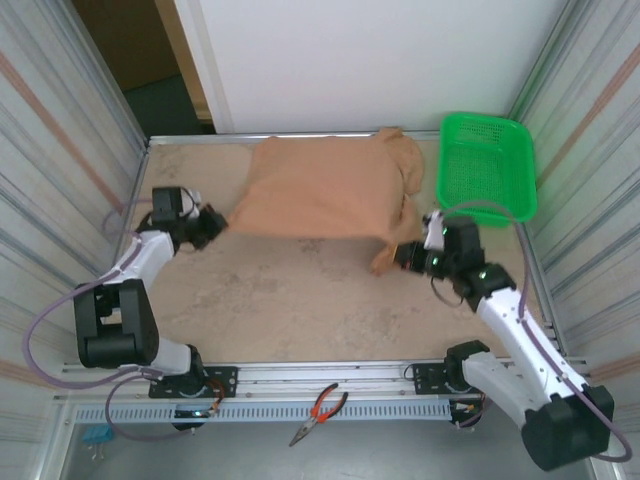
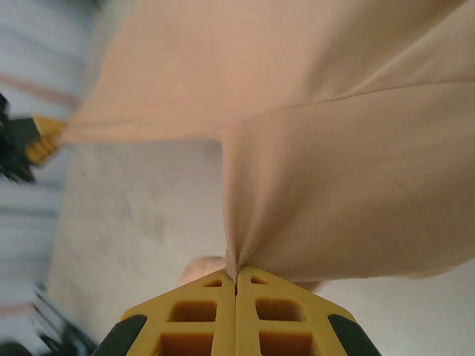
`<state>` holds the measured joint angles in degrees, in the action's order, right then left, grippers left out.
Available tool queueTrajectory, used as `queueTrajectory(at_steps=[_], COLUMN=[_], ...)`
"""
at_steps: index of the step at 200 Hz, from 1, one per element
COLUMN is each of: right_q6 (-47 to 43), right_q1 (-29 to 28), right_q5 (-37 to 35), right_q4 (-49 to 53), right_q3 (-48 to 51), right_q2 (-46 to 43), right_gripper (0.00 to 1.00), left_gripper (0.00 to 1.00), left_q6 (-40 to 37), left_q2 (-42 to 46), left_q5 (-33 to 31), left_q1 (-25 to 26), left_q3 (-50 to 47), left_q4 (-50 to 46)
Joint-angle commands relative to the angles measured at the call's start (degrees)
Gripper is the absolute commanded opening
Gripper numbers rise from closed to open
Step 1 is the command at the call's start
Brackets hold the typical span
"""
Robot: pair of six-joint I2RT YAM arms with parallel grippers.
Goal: Fold the inside-out t-shirt
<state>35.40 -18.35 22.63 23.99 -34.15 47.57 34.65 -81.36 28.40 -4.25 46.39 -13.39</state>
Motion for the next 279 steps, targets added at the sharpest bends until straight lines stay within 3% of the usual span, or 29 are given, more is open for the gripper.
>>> queueTrajectory(at_steps=[1,8,29,42,73,106,124,144,176,192,212,234,260,279], right_q6=[6.15,7.08,7.16,6.52,7.76,11.76,11.83,9.67,5.49,4.21,3.62,4.79,7.6,9.75], right_q1=[-4.17,-5.06,-5.65,-5.65,-6.09,-11.53,-12.86,-9.92,-2.05,0.41,2.7,5.24,6.87,6.92], right_q5=[-7.24,-8.82,-11.09,-12.74,-15.19,-19.19,-22.68,-23.59,-20.12,-20.02,-20.08,-18.02,-17.1,-16.9], right_q4=[-1.84,-1.46,0.75,3.79,11.26,17.91,17.18,13.7,6.25,3.9,1.16,-1.51,-2.2,-0.11], right_q3=[6.01,7.31,7.24,5.06,1.55,1.86,2.08,-0.32,-9.08,-15.61,-23.86,-32.85,-44.59,-52.93], right_q2=[-6.08,-7.23,-8.61,-8.77,-7.87,-5.8,-4.29,0.68,15.19,23.79,34.73,47.07,60.27,68.26], right_gripper=[0.0,0.02,0.49,0.58,0.59,0.58,0.61,0.64,0.63,0.62,0.6,0.57,0.53,0.5], left_gripper=[0.0,0.0,0.0,0.0,0.0,0.0,0.0,0.0,0.43,0.54,0.6,0.61,0.61,0.61], left_q6=[-3.25,-3.41,-4.16,-4.09,-2.5,-0.48,0.04,0.14,0.45,0.44,0.39,1.27,0.22,-2.11], left_q2=[5.1,5.24,5.53,5.94,7.35,7.09,7.56,8.42,13.36,16.69,17.6,9.75,-8.24,-20.77], left_q5=[-1.75,-2.03,-3.47,-5.27,-10.86,-11.67,-12.02,-11.45,-11.5,-12.66,-12.22,-8.52,-3.6,-4.47], left_q1=[-0.5,-0.49,-0.49,-0.49,-0.49,-0.49,-0.49,-0.5,-0.58,-0.58,-0.58,-0.33,2.26,4.65], left_q3=[-4.13,-5.37,-6.73,-6.74,-5.87,-6.11,-6.7,-7.02,-5.61,-3.5,-0.32,5.46,18.51,29.37], left_q4=[3.63,3.79,2.13,0.69,-2.79,-2.52,-2.44,-2.71,-6.17,-8.57,-7.48,-2.58,0.48,-1.4])
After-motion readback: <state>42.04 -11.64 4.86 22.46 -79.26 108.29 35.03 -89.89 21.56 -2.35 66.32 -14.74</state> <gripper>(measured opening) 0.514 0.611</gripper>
